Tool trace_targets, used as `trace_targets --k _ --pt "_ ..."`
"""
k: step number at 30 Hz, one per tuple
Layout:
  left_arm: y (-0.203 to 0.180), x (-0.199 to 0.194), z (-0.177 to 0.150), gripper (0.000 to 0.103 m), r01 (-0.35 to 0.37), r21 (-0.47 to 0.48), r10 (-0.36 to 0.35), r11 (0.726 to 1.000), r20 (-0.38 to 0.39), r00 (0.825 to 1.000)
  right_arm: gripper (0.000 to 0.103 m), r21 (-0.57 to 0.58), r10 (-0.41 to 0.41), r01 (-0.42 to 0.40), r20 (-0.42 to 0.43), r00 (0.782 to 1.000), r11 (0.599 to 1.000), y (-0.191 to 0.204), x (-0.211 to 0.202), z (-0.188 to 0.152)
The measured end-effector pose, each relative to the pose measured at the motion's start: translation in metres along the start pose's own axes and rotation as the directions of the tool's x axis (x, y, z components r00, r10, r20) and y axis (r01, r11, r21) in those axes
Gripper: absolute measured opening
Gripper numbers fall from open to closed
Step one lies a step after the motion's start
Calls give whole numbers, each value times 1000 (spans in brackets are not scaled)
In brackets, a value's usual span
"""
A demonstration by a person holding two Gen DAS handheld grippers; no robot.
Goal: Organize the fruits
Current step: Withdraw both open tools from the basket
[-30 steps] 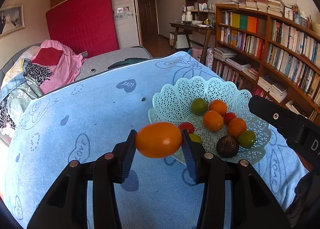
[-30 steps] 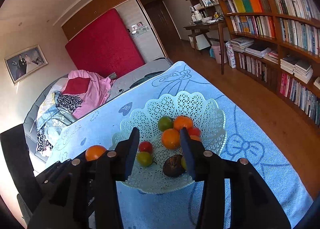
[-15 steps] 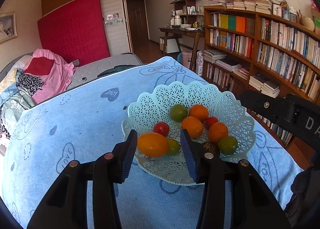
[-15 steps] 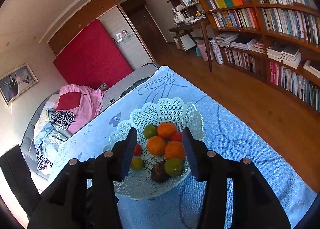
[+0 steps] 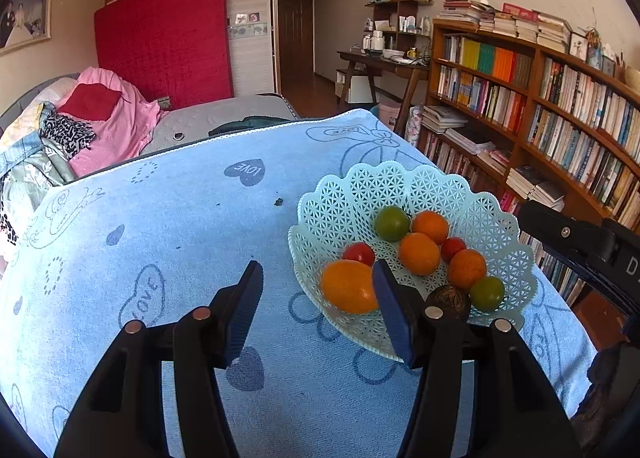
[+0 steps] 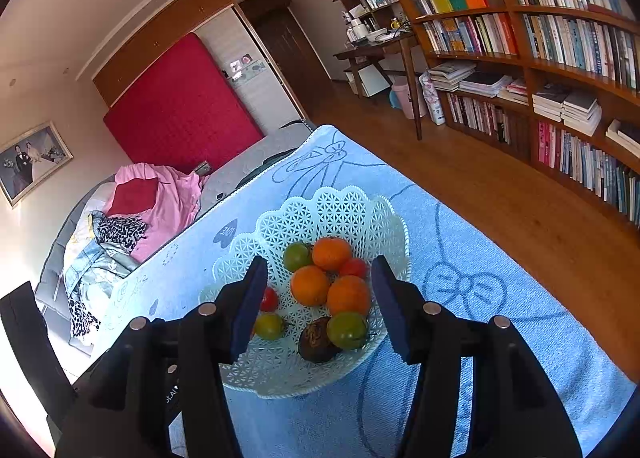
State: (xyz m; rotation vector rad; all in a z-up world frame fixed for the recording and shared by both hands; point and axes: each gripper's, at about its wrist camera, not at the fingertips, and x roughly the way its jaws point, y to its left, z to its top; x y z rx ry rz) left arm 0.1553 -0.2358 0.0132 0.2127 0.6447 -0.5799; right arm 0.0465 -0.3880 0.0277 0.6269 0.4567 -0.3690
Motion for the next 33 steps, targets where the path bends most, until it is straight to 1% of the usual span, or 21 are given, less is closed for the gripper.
trace_targets --k 2,4,6,8,9,12,13,14,15,19,25,27,29,33 --pt "0 0 -1 58 -2 3 2 1000 -1 1000 61 -3 -1 1 2 1000 1000 1 0 -1" --pt "2 -1 -2 62 -12 3 12 1000 2 1000 62 -5 0 0 3 1000 1000 1 0 -1" --pt "5 -3 -4 67 -43 2 43 999 14 999 63 -1 0 0 3 1000 1000 1 0 -1" --pt "9 -5 -6 70 -69 0 69 998 24 997 70 -1 -1 1 4 1000 1000 1 0 -1" --pt "11 -6 -6 73 -77 -4 77 997 26 997 71 -2 -2 2 4 1000 1000 1 0 -2" --pt "14 -8 -9 75 -97 -9 97 995 31 995 72 -3 0 0 -3 1000 1000 2 1 -2" --pt "14 -9 -10 77 -108 -5 108 994 35 993 74 -3 1 -1 -4 1000 1000 2 1 -2" --pt "14 -10 -11 82 -121 -1 121 993 42 992 77 -3 2 -2 -5 1000 1000 2 0 -3" --pt "14 -12 -12 85 -136 3 136 991 50 989 77 -4 3 -3 -4 1000 1000 2 0 -3" --pt "16 -15 -18 88 -190 12 189 982 66 980 79 -4 3 -3 4 1000 1000 3 -2 -2" --pt "26 -15 -21 89 -207 -16 207 978 45 977 83 0 7 -7 10 1000 1000 4 -4 -2" --pt "27 -16 -22 92 -215 -21 216 976 49 975 87 2 12 -12 15 1000 1000 5 -6 -2" --pt "28 -18 -22 93 -227 -22 228 974 59 972 92 1 15 -15 25 1000 1000 6 -7 -1" --pt "29 -22 -22 93 -242 -21 243 970 73 967 93 -29 1 1 54 999 1000 13 -14 -2"
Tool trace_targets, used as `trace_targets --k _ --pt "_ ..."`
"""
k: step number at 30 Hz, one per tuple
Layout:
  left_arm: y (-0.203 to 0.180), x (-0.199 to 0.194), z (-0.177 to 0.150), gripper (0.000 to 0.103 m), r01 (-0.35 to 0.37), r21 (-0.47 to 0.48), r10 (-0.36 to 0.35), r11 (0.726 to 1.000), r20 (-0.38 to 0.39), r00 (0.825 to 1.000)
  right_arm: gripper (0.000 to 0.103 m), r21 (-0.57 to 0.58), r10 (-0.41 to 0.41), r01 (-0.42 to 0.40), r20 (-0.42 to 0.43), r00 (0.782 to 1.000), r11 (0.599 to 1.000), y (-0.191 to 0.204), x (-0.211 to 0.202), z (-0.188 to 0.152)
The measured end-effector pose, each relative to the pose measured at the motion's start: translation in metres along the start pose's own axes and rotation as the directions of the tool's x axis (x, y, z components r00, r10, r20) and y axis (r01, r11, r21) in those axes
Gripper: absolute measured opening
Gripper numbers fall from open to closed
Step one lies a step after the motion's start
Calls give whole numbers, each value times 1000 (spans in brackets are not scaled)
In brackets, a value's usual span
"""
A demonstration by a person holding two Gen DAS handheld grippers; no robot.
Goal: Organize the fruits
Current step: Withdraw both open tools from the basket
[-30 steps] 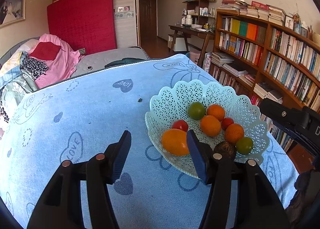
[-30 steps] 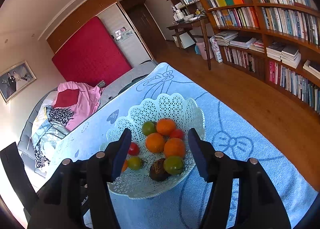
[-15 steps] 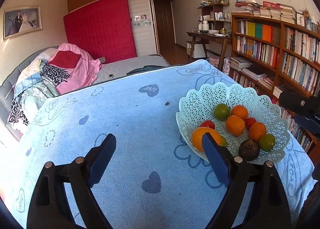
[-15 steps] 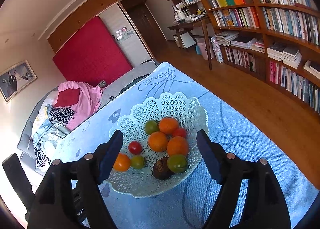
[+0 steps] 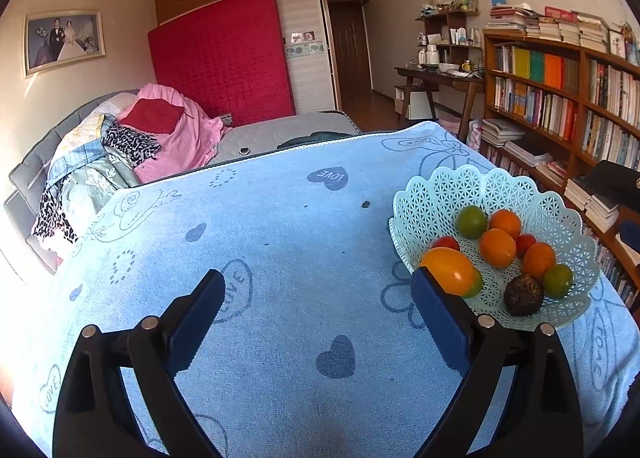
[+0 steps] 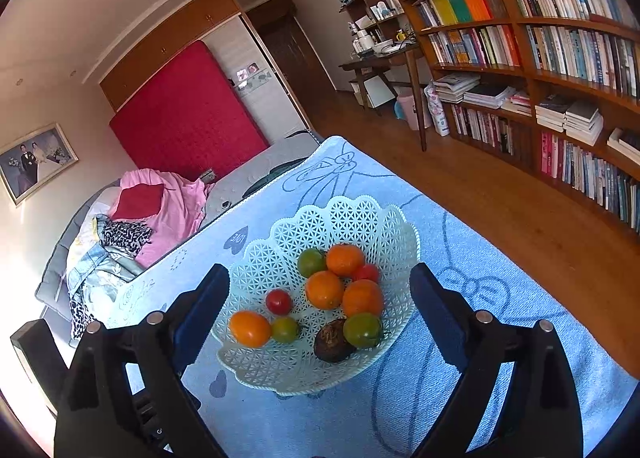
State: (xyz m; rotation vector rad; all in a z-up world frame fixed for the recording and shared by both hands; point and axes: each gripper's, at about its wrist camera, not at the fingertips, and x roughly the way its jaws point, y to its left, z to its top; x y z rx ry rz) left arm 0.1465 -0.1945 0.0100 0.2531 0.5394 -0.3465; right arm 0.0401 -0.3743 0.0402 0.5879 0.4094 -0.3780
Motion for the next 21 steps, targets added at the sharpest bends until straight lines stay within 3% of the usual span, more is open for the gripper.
trace_targets --k 8,21 --pt "13 -5 -2 93 -2 -30 2 1000 0 1000 97 -99 -32 41 98 995 994 16 -25 -1" --pt "19 -12 -14 97 12 -28 -13 1000 -8 1000 97 -169 -73 74 14 997 983 13 -23 -38"
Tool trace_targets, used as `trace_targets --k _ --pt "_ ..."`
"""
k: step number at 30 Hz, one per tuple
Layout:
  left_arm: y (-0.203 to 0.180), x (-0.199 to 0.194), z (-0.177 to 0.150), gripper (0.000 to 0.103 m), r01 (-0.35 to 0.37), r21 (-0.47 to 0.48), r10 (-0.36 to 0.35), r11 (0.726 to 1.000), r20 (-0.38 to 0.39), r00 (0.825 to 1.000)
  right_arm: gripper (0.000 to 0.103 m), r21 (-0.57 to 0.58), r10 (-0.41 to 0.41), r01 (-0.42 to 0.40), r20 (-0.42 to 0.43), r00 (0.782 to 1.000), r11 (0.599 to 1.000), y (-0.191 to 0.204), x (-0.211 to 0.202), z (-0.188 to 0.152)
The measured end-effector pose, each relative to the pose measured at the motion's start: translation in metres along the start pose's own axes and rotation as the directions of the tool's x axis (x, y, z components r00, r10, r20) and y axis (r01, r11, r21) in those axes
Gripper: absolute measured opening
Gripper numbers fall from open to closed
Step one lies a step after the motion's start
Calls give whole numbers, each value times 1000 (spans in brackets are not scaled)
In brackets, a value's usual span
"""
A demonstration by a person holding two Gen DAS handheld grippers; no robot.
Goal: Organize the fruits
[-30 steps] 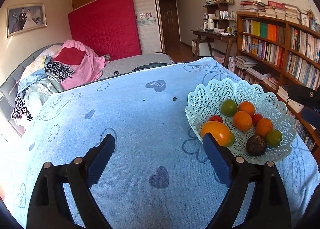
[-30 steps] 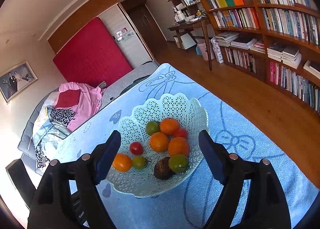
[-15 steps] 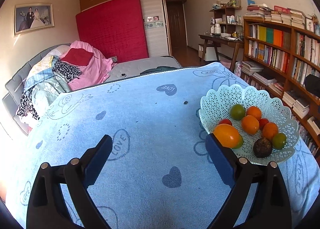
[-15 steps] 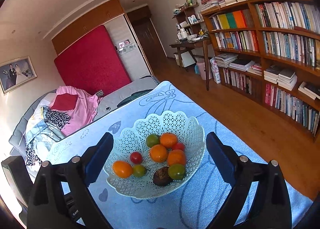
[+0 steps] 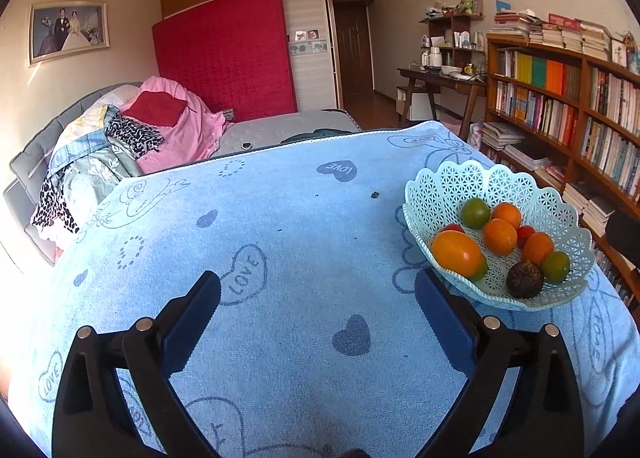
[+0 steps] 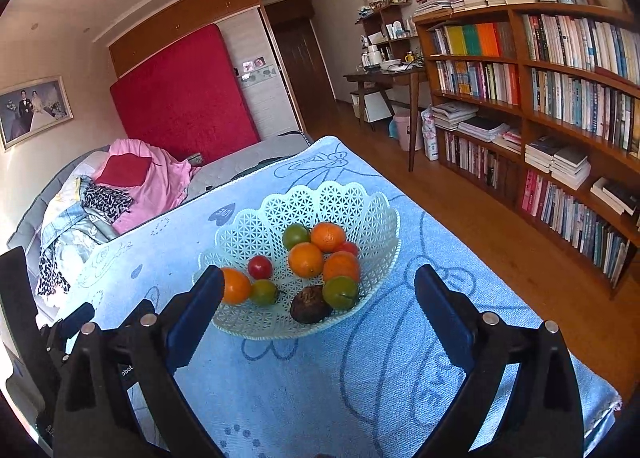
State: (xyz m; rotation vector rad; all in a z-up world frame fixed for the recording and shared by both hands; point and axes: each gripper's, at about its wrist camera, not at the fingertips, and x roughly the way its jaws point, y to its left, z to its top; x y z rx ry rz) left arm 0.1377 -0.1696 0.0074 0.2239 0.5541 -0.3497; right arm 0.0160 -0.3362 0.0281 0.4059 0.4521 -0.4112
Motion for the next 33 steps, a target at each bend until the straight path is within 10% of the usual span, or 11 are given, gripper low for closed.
trace_targets --k 33 --pt "-9 1 -13 98 -49 72 50 996 0 999 97 -155 -41 26 -100 994 988 22 28 -35"
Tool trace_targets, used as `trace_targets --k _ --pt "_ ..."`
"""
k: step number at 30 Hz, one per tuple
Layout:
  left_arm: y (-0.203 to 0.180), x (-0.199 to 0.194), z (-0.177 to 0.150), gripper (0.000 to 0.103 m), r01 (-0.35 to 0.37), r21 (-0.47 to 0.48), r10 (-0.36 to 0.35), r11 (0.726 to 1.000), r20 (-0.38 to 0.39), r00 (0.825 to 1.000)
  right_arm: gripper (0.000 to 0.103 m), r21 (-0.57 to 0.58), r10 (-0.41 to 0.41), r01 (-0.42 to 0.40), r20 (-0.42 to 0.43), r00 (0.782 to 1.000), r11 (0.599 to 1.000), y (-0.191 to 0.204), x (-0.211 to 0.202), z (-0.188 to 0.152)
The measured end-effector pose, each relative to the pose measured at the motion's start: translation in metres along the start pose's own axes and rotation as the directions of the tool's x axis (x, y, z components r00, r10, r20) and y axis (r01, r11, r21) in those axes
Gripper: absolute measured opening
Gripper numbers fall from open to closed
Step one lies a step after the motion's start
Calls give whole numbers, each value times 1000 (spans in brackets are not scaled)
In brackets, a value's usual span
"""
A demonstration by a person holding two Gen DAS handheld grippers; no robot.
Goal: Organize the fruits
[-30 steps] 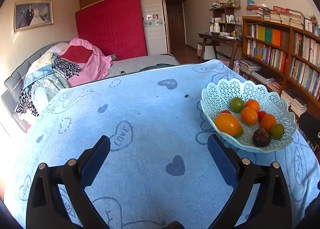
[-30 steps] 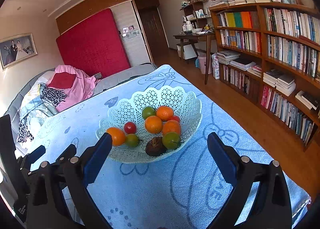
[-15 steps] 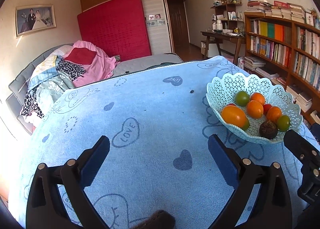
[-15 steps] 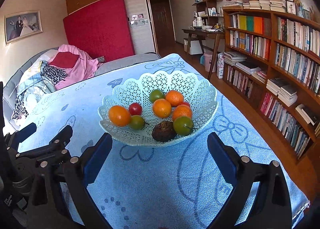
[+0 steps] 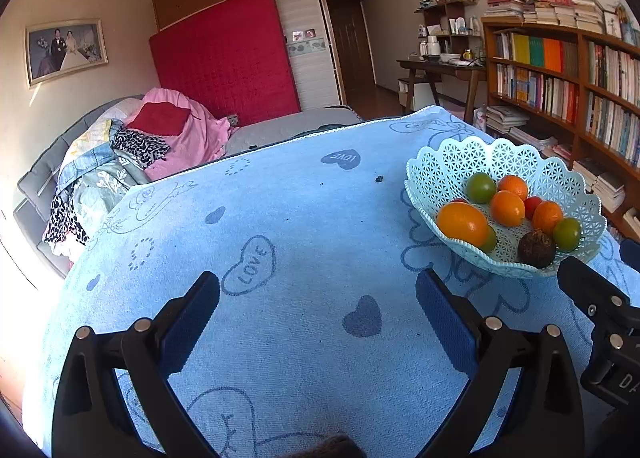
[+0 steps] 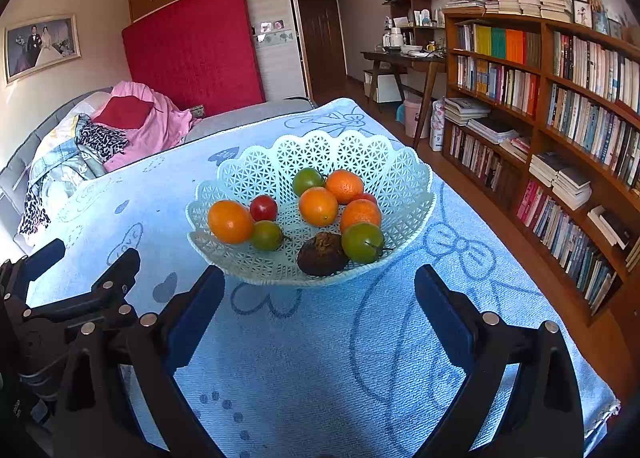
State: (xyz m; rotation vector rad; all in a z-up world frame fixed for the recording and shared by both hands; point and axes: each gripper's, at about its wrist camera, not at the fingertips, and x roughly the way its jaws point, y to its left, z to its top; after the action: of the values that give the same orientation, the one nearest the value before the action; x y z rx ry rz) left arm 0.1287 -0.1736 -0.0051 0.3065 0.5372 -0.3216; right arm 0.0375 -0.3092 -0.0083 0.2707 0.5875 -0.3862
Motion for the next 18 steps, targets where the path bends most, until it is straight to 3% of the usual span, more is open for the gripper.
trace_targets --k 9,18 --pt "-7 -2 -2 98 0 32 -1 999 26 1000 97 4 -1 1 -3 1000 1000 -1 2 -2" --pt "-5 1 -6 98 4 22 -4 1000 -10 1000 97 2 6 -6 -4 1000 1000 1 3 -3"
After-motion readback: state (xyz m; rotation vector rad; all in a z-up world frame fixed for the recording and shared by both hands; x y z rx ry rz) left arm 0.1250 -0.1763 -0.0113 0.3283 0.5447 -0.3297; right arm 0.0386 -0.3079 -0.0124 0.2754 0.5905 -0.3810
